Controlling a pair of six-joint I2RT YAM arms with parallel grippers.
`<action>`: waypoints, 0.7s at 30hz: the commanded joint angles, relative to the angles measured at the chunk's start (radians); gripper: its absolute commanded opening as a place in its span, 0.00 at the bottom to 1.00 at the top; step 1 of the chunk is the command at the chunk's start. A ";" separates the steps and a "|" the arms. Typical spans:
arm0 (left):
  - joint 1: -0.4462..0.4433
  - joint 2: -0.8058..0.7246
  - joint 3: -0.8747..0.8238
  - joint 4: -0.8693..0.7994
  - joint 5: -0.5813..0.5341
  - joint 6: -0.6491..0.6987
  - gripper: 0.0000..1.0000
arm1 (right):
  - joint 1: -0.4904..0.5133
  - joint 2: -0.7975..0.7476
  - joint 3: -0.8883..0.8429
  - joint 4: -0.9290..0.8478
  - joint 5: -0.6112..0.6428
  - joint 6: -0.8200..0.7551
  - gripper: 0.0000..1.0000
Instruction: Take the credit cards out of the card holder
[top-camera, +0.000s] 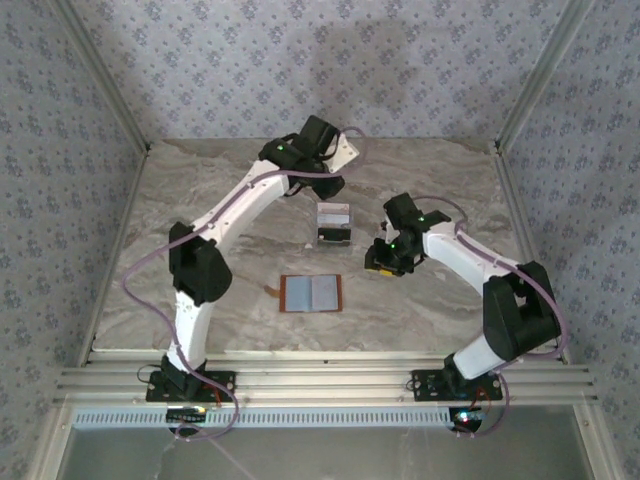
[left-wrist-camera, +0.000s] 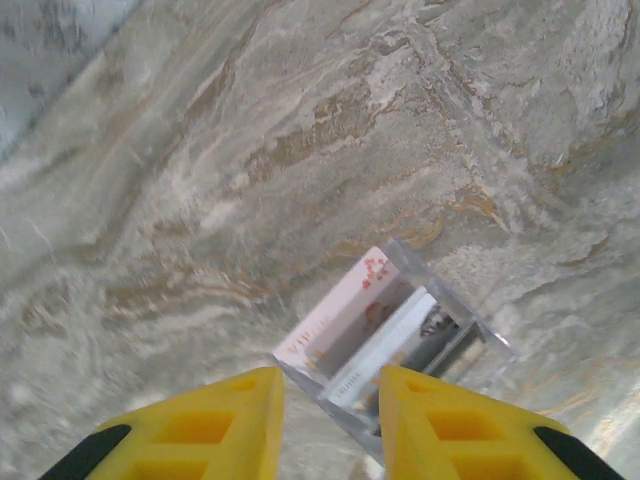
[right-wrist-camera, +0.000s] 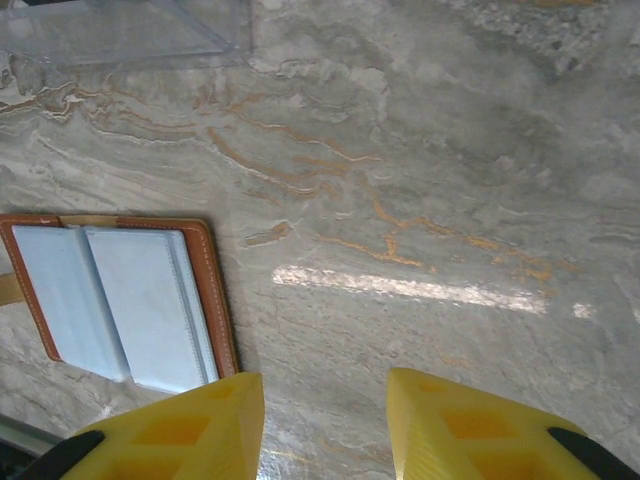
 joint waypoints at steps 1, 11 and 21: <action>0.029 -0.090 -0.099 0.078 0.033 -0.278 0.32 | 0.018 0.019 0.038 -0.005 -0.006 0.020 0.39; 0.089 -0.271 -0.501 0.177 0.187 -0.785 0.28 | 0.069 0.047 0.052 0.018 -0.028 0.041 0.39; 0.006 -0.383 -0.739 0.242 0.238 -0.927 0.28 | 0.126 0.137 0.047 0.113 -0.104 0.080 0.32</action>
